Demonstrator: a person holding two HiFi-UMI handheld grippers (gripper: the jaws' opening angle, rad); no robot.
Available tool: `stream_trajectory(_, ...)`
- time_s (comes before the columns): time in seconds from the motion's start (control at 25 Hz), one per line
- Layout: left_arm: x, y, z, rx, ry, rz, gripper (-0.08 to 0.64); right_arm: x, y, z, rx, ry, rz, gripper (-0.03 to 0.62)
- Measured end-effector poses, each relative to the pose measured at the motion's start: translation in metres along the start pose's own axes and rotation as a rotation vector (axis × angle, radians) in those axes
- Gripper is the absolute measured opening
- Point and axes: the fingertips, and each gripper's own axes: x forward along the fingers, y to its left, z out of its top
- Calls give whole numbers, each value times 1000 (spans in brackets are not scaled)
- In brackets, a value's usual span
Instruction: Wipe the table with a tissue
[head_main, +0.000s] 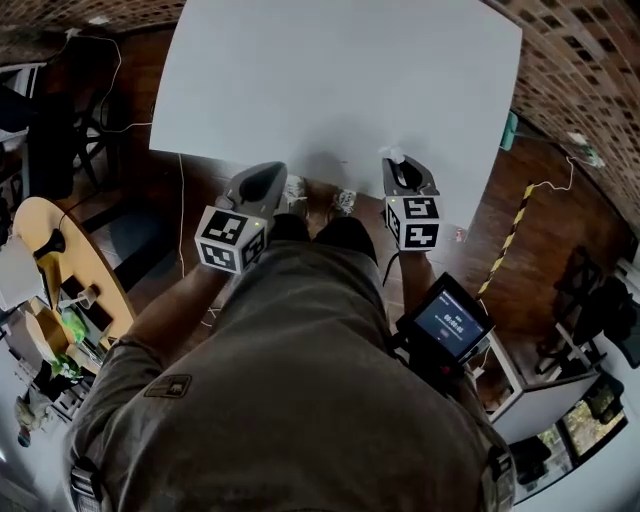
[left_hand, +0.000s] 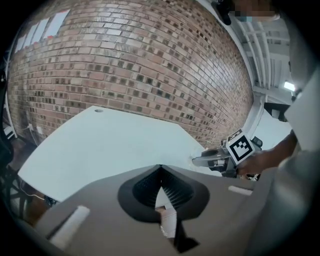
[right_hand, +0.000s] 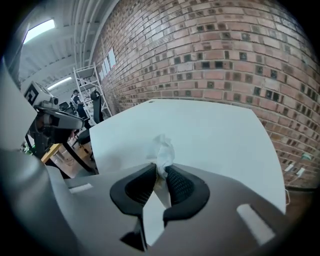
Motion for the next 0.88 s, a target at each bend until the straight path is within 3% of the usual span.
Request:
stream_trajectory(0.4, -5, 40, -12, -36, 22, 5, 2, 24, 16, -14, 3, 68, -34, 64)
stream_trajectory(0.88, -23, 55, -15, -40, 29, 23, 2, 45, 65, -2, -29, 50, 33, 64)
